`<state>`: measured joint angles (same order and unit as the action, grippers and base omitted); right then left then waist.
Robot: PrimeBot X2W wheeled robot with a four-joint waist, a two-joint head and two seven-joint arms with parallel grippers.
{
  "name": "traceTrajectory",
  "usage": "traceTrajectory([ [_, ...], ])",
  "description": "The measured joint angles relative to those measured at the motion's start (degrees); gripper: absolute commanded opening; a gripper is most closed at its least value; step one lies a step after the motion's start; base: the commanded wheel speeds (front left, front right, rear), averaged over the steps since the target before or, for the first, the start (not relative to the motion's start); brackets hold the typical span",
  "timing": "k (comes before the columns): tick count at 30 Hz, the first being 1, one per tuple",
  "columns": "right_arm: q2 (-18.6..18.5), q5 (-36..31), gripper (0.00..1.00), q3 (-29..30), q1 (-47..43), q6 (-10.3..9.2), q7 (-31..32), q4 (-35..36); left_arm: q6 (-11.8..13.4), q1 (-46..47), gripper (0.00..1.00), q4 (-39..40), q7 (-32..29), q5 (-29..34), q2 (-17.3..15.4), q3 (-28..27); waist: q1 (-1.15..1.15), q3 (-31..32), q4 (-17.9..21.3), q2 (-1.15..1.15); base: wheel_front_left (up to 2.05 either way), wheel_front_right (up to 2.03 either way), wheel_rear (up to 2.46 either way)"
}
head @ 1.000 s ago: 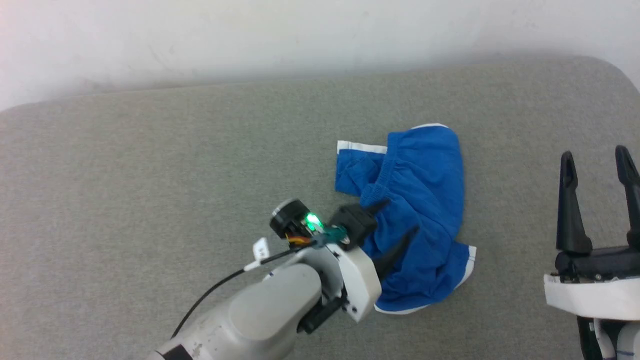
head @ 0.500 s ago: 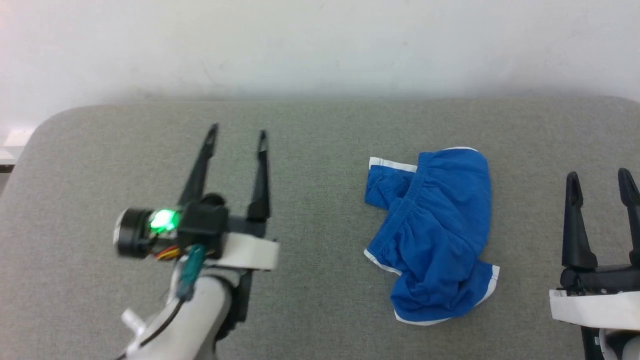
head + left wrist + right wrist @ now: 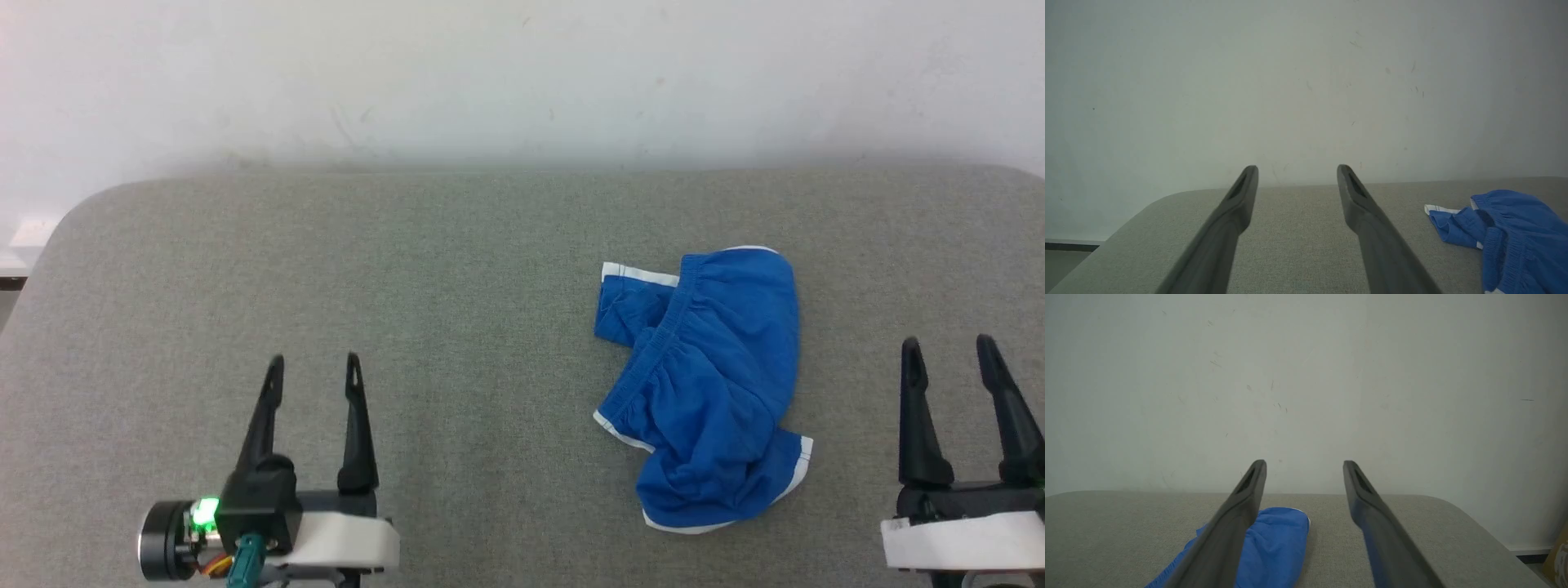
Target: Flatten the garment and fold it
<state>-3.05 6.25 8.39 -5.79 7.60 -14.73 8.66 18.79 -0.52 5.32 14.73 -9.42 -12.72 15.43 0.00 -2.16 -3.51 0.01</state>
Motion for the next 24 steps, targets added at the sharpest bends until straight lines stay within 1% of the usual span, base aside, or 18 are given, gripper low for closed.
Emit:
traceTrajectory([
  [5,0.0,0.1,1.0,-0.5,-0.8,0.0,0.0,-0.3,-4.6,-2.5,1.0,-1.7,0.0,2.3,2.5,-2.7,0.0,0.2,0.1,0.0,0.0,0.0,0.0],
  [7,0.0,0.1,1.0,-0.8,-0.8,0.0,0.0,-0.3,-6.0,-2.5,1.0,-2.0,0.0,3.0,3.4,-3.9,0.0,0.1,0.3,0.0,0.0,0.0,0.0],
  [10,0.0,-0.1,1.0,-0.9,-0.6,0.0,0.0,0.1,-9.0,-0.9,1.0,-2.5,0.0,3.7,4.0,-4.7,0.0,-0.1,0.6,0.0,0.0,0.0,0.0],
  [14,0.0,-0.4,1.0,-1.0,-0.2,0.0,0.0,0.7,-14.8,7.0,1.0,-5.5,0.0,4.0,3.6,-4.7,0.0,-0.7,0.8,0.0,0.0,0.0,0.0],
  [16,0.0,-0.8,1.0,-1.3,0.1,0.0,0.0,0.9,-18.3,12.0,1.0,-9.1,0.0,3.6,3.2,-4.3,0.01,-1.1,1.0,0.0,0.0,0.0,0.0],
  [18,0.0,-0.9,1.0,-1.5,0.7,0.0,0.0,1.2,-21.8,16.9,1.0,-14.3,0.0,3.4,2.3,-2.8,0.01,-1.4,1.4,0.0,0.0,0.0,0.0],
  [19,0.0,-1.2,1.0,-1.5,0.9,0.0,0.0,1.3,-23.0,19.3,1.0,-16.3,-0.5,3.4,1.7,-1.9,0.01,-1.5,1.6,0.0,0.0,0.0,0.0],
  [21,0.0,-1.3,1.0,-1.5,1.2,0.0,0.0,1.5,-24.8,24.4,1.0,-20.3,-4.7,3.3,0.8,0.5,0.01,-1.8,2.2,0.0,0.0,0.0,0.0],
  [23,0.0,-1.3,1.0,-1.4,1.4,0.0,0.0,1.6,-25.7,28.9,1.0,-22.9,-8.8,2.6,-0.1,3.5,0.01,-2.2,2.7,0.0,0.0,0.0,0.0],
  [24,0.0,-1.3,1.0,-1.3,1.6,0.0,0.0,1.6,-25.8,31.0,1.0,-24.1,-11.3,1.8,-0.5,5.1,0.01,-2.5,3.0,0.0,0.0,0.0,0.0],
])
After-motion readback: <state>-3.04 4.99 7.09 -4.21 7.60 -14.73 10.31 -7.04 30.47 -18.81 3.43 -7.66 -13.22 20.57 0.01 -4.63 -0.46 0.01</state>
